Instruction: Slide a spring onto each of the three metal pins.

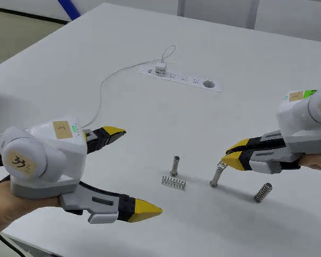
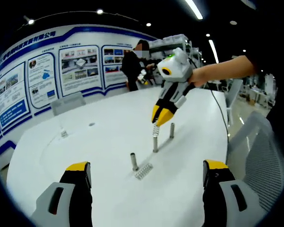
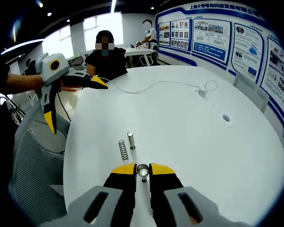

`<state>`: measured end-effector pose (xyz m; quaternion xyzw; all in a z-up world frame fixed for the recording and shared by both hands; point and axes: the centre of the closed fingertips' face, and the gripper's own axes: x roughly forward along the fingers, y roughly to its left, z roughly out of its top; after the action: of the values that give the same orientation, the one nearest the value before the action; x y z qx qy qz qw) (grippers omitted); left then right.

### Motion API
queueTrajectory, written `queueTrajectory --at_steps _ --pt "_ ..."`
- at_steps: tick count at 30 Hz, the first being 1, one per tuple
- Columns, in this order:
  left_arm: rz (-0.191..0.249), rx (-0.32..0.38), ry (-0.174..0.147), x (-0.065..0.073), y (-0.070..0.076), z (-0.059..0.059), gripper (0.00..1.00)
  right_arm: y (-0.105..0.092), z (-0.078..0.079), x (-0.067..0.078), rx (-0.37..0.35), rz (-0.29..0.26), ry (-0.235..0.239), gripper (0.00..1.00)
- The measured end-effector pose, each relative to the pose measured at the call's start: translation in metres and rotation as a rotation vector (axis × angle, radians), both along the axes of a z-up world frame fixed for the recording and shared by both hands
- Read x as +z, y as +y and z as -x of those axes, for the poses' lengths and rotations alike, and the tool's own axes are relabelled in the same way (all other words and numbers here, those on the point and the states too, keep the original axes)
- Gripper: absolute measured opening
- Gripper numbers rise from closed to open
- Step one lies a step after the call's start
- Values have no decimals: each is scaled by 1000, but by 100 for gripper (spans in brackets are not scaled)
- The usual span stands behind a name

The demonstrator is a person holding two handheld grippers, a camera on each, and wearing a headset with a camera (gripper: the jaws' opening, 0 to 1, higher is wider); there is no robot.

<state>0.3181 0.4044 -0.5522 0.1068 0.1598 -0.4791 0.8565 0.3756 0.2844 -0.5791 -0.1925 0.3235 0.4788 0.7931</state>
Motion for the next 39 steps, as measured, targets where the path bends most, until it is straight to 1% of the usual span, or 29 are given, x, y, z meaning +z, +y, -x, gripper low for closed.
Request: queueTrajectory --at_steps 2,3,6,7,9,12,16,19,20,22,25,29,31,35,37,38,39 --pt "6 -3 4 0 -1 0 100 0 0 -2 5 13 -4 10" --pt "1 -4 3 0 -1 0 100 -1 -1 -3 5 21 -5 10" --pt "-8 -4 4 -2 0 0 100 0 -1 -5 8 17 1 10" --pt "-10 -2 6 -2 1 -1 100 0 -2 -6 8 24 0 11" --pt "-15 1 10 -4 3 -1 100 -1 -3 -10 22 58 -14 11" --pt "-5 2 21 -4 4 0 100 1 -4 -14 28 65 -4 11" --pt "-12 5 24 -6 8 0 100 0 -7 -26 35 99 17 11" --pt "-13 12 28 -7 10 0 99 1 -8 -33 49 127 13 11" --pt "-11 14 30 -7 10 0 99 1 -7 -37 53 149 15 11" --pt "-11 15 30 -7 11 0 99 1 -8 -43 65 163 18 11" --pt "-21 20 33 -9 14 0 99 1 -7 -52 80 194 23 11" --pt "-21 23 35 -9 16 -1 99 3 -5 -55 84 196 38 11" --pt "-14 28 37 -9 16 -1 99 3 -4 -56 88 202 37 11" --pt "-18 34 42 -11 18 -1 99 3 -5 -58 87 207 40 11" --pt "-2 45 50 -10 19 -1 99 3 -5 -58 84 208 34 11" --pt "20 54 54 -7 20 -2 99 4 -4 -58 89 207 39 11" --pt "23 58 55 -6 20 -2 99 4 -3 -59 93 208 46 11"
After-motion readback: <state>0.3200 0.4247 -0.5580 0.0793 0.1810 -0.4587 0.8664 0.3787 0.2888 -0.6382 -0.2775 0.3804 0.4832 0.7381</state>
